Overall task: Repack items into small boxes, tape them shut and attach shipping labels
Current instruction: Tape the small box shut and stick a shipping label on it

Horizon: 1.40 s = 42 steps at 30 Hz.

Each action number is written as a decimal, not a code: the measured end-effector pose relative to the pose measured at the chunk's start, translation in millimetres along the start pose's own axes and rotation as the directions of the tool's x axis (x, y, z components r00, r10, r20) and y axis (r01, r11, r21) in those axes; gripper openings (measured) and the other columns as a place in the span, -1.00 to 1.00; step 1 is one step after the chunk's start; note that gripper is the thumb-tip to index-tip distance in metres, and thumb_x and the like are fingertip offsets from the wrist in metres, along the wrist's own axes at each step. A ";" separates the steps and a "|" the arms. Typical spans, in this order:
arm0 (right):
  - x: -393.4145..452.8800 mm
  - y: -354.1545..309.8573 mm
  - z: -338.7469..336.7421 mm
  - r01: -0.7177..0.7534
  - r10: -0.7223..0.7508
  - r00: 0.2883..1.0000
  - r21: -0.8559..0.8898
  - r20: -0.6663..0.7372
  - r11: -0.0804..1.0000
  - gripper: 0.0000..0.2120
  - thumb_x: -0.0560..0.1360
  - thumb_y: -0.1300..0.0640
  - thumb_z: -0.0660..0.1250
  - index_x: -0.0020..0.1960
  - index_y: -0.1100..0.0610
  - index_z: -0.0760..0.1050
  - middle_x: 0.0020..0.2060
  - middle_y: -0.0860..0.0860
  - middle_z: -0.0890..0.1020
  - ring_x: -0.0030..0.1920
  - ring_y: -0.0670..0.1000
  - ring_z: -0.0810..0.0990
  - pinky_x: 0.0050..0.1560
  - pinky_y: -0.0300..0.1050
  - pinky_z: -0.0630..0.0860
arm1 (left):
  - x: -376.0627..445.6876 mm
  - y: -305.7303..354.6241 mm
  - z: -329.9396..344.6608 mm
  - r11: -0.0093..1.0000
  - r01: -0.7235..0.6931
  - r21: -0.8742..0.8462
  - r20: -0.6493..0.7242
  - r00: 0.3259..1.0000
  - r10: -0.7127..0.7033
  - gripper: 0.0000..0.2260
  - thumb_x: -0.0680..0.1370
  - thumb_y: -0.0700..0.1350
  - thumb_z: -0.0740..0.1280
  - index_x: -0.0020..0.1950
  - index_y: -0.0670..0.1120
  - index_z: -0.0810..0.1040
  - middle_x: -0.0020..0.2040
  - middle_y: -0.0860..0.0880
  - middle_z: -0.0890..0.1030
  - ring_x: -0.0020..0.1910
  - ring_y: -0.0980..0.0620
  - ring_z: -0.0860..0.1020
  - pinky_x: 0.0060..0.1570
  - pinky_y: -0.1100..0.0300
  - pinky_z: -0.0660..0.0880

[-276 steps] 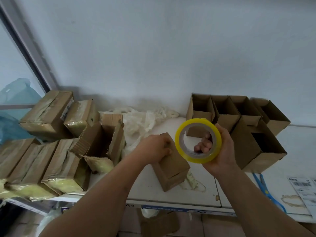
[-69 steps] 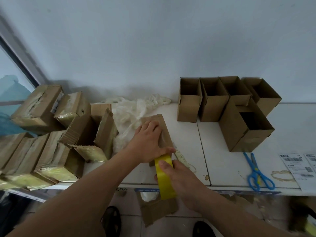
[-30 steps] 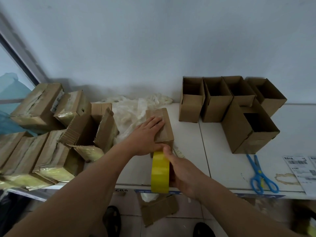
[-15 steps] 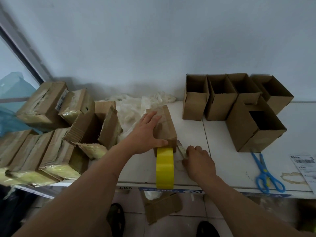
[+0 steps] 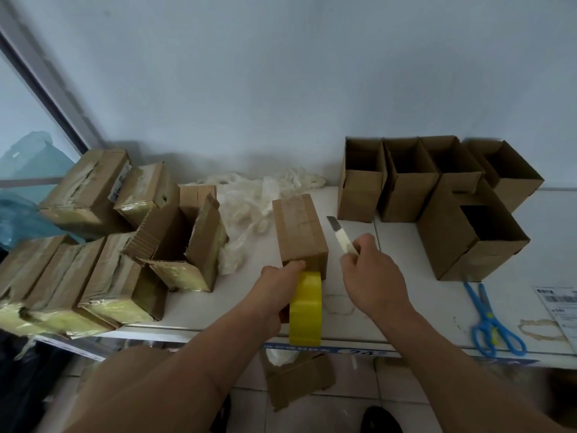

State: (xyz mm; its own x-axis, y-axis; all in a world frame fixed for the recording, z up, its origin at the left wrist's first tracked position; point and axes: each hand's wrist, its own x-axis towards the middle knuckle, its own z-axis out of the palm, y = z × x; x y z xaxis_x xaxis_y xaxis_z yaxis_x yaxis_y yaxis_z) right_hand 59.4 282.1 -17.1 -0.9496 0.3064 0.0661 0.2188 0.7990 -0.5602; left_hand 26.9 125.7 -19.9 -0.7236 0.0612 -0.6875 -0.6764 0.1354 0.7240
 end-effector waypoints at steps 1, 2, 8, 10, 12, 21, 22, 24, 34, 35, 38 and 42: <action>0.5 -3.7 -4.7 0.056 -0.056 0.998 0.065 -0.006 0.996 -0.94 0.62 0.07 0.16 0.06 0.03 0.29 -0.32 -0.05 0.47 -0.39 -0.08 0.45 -0.41 -0.15 0.31 | -1.8 0.8 1.0 1.000 0.003 -0.029 0.018 1.000 -0.003 -0.59 0.56 0.07 0.33 0.30 -0.14 0.42 0.05 -0.21 0.64 -0.09 -0.17 0.67 -0.29 0.08 0.61; 1.2 -7.3 -8.8 0.102 -0.102 0.995 0.127 -0.004 0.987 -0.89 0.62 0.06 0.19 0.12 0.01 0.31 -0.30 -0.06 0.49 -0.38 -0.09 0.47 -0.40 -0.18 0.33 | -1.2 0.8 1.4 0.999 0.002 -0.037 0.019 1.000 -0.001 -0.64 0.57 0.03 0.33 0.27 -0.15 0.45 0.04 -0.22 0.65 -0.10 -0.17 0.68 -0.28 0.07 0.62; 22.3 -11.4 3.9 0.230 -0.238 0.952 0.066 0.191 0.971 -0.48 0.49 -0.18 0.35 0.40 -0.15 0.32 -0.02 -0.09 0.56 -0.02 -0.04 0.53 -0.03 -0.06 0.51 | -2.9 -1.7 6.0 0.999 -0.007 -0.050 0.017 1.000 0.008 -0.66 0.52 0.03 0.40 0.18 -0.16 0.54 0.02 -0.22 0.67 -0.08 -0.18 0.68 -0.21 0.05 0.63; 32.0 -7.1 9.8 0.238 -0.238 0.950 0.028 0.203 0.971 -0.52 0.47 -0.23 0.35 0.35 -0.15 0.39 -0.06 -0.10 0.54 -0.04 -0.05 0.50 -0.07 -0.07 0.48 | -3.1 -3.2 6.3 0.998 -0.009 -0.058 0.022 1.000 0.010 -0.64 0.51 0.03 0.43 0.18 -0.16 0.54 0.01 -0.22 0.67 -0.13 -0.15 0.68 -0.27 0.09 0.62; 38.3 -3.7 12.9 0.245 -0.237 0.950 -0.017 0.205 0.969 -0.60 0.46 -0.27 0.34 0.23 -0.15 0.45 -0.16 -0.13 0.49 -0.12 -0.08 0.47 -0.21 -0.14 0.38 | -1.7 -4.4 5.8 0.998 -0.020 -0.066 0.022 1.000 0.022 -0.59 0.48 0.05 0.46 0.20 -0.16 0.52 0.01 -0.21 0.66 -0.15 -0.14 0.68 -0.27 0.08 0.62; 45.4 1.1 25.3 0.308 -0.310 0.933 0.039 0.182 0.951 -0.67 0.42 -0.28 0.37 -0.07 -0.09 0.36 -0.22 -0.12 0.46 -0.24 -0.12 0.42 -0.31 -0.21 0.28 | -0.5 -5.7 1.8 0.998 -0.067 -0.007 0.036 0.997 0.067 -0.59 0.49 0.08 0.44 0.22 -0.11 0.47 0.07 -0.19 0.63 -0.05 -0.17 0.67 -0.12 -0.09 0.65; 44.7 -0.4 27.5 0.304 -0.305 0.937 0.032 0.171 0.952 -0.67 0.43 -0.28 0.36 -0.07 -0.08 0.36 -0.22 -0.11 0.46 -0.24 -0.13 0.41 -0.32 -0.21 0.27 | -0.9 -6.1 0.3 0.997 -0.073 -0.004 0.033 0.997 0.073 -0.61 0.50 0.08 0.43 0.21 -0.09 0.47 0.07 -0.18 0.63 -0.05 -0.16 0.67 -0.11 -0.09 0.65; 41.9 -4.8 33.9 0.288 -0.286 0.947 0.007 0.144 0.958 -0.66 0.44 -0.29 0.34 -0.08 -0.07 0.35 -0.23 -0.11 0.46 -0.25 -0.13 0.41 -0.34 -0.24 0.24 | -1.8 -5.7 -3.1 0.996 -0.087 -0.007 0.044 0.995 0.087 -0.65 0.52 0.09 0.41 0.20 -0.06 0.48 0.05 -0.17 0.64 -0.07 -0.14 0.68 -0.15 -0.05 0.66; 32.7 -21.3 37.3 0.211 -0.207 0.973 -0.028 0.102 0.977 -0.65 0.47 -0.30 0.31 -0.07 -0.05 0.31 -0.24 -0.08 0.47 -0.27 -0.11 0.42 -0.37 -0.24 0.25 | -9.2 -5.3 -10.5 0.989 0.057 -0.139 0.159 0.987 -0.035 -0.66 0.46 0.04 0.49 0.12 -0.14 0.63 -0.05 -0.21 0.70 -0.11 -0.19 0.69 -0.13 -0.08 0.65; 32.4 -22.1 36.9 0.214 -0.209 0.972 -0.037 0.104 0.976 -0.66 0.47 -0.30 0.30 -0.06 -0.06 0.31 -0.24 -0.08 0.46 -0.26 -0.10 0.42 -0.37 -0.23 0.24 | -9.3 -5.7 -10.8 0.986 0.054 -0.159 0.143 0.989 -0.031 -0.71 0.50 0.00 0.45 0.12 -0.14 0.62 -0.09 -0.20 0.70 -0.18 -0.17 0.69 -0.21 -0.02 0.64; 32.6 -22.0 31.3 0.234 -0.229 0.966 -0.036 0.117 0.972 -0.68 0.51 -0.28 0.26 0.06 -0.06 0.37 -0.20 -0.09 0.46 -0.24 -0.07 0.44 -0.36 -0.22 0.25 | -6.4 -7.5 -10.5 0.985 0.031 -0.170 0.075 0.997 -0.019 -0.80 0.57 -0.09 0.35 0.13 -0.15 0.58 -0.12 -0.20 0.65 -0.24 -0.14 0.65 -0.28 0.05 0.61; 32.4 -18.5 15.9 0.262 -0.249 0.956 -0.071 0.153 0.962 -0.67 0.62 -0.19 0.09 0.18 0.00 0.45 -0.17 -0.03 0.52 -0.20 -0.03 0.50 -0.25 -0.09 0.44 | -6.3 -10.2 -5.8 0.982 0.017 -0.186 0.059 0.998 -0.006 -0.84 0.58 -0.12 0.32 0.13 -0.12 0.57 -0.15 -0.19 0.63 -0.23 -0.15 0.62 -0.27 0.07 0.58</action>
State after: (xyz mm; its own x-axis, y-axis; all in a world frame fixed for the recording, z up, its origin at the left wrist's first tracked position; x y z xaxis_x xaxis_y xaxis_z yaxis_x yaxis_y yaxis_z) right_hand 21.1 269.0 -17.7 -0.9970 0.0146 0.0763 -0.0225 0.8859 -0.4633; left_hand 37.6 118.2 -22.6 -0.7102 0.1184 -0.6940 -0.7022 -0.0494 0.7102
